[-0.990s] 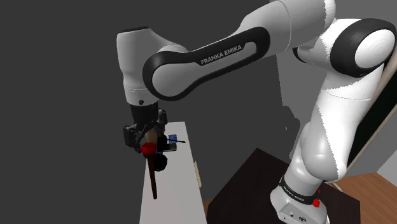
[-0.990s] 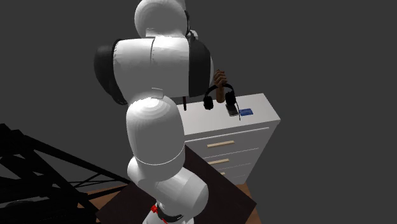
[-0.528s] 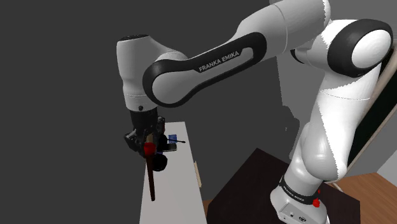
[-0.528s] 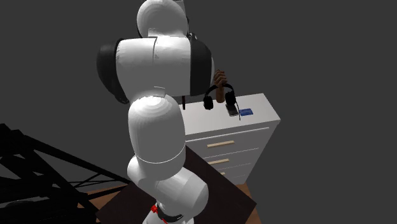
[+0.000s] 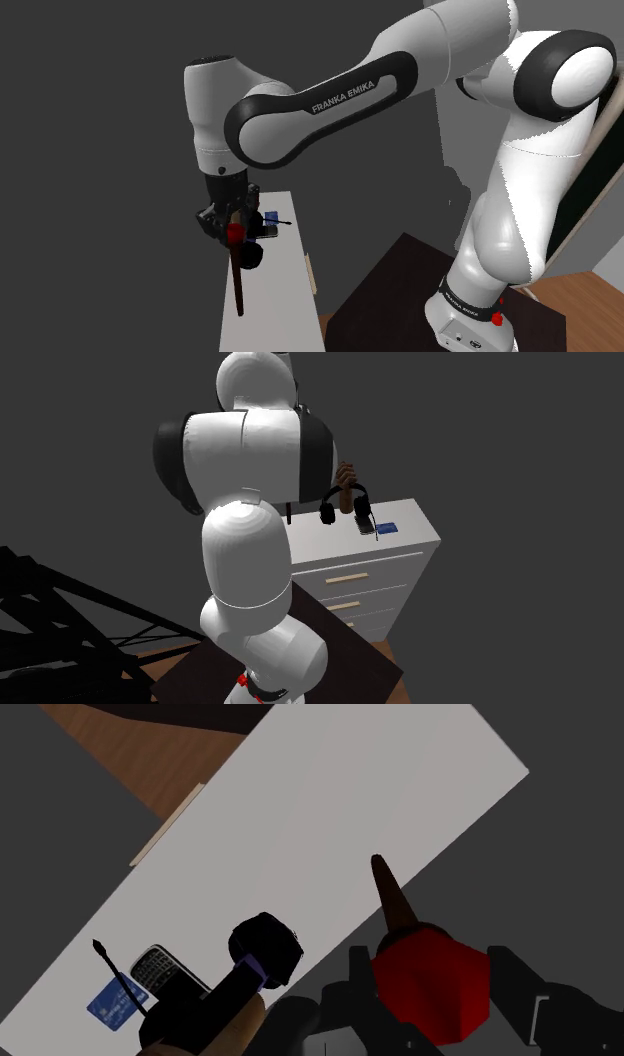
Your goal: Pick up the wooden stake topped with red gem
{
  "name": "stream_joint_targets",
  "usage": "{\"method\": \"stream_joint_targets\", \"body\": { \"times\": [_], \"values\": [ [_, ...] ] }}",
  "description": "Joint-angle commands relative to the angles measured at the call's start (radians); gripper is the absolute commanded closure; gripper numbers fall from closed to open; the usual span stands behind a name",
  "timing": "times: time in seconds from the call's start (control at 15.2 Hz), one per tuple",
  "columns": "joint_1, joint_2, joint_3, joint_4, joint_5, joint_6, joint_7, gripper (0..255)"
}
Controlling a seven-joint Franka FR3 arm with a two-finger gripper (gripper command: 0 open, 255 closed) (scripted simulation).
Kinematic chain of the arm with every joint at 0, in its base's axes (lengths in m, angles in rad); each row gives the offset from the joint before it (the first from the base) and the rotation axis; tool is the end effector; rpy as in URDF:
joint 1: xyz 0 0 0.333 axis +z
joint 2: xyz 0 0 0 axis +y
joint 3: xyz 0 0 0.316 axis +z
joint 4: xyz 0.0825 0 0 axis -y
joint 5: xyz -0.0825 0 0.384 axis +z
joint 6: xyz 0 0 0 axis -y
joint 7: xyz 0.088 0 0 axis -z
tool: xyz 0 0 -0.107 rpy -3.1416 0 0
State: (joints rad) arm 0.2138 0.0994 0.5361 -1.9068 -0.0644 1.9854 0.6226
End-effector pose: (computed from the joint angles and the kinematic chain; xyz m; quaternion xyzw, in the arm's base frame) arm 0.4326 0.3875 0.4511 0.9971 0.0756 0.0002 0.0051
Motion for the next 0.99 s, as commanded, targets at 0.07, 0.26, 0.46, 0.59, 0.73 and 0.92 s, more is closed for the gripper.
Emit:
{"method": "stream_joint_targets", "body": {
  "times": [0.07, 0.26, 0.46, 0.59, 0.73, 0.92],
  "values": [
    [-0.002, -0.005, -0.001, 0.022, 0.007, -0.028, -0.003, 255],
    [-0.003, -0.014, 0.000, 0.053, 0.013, -0.066, -0.007, 255],
    [-0.003, -0.022, 0.000, 0.086, 0.017, -0.105, -0.010, 255],
    [-0.004, -0.025, 0.000, 0.109, 0.020, -0.131, -0.012, 255],
    [-0.004, -0.028, 0.001, 0.133, 0.021, -0.157, -0.013, 255],
    [-0.004, -0.029, 0.001, 0.147, 0.022, -0.173, -0.014, 255]
  ]
}}
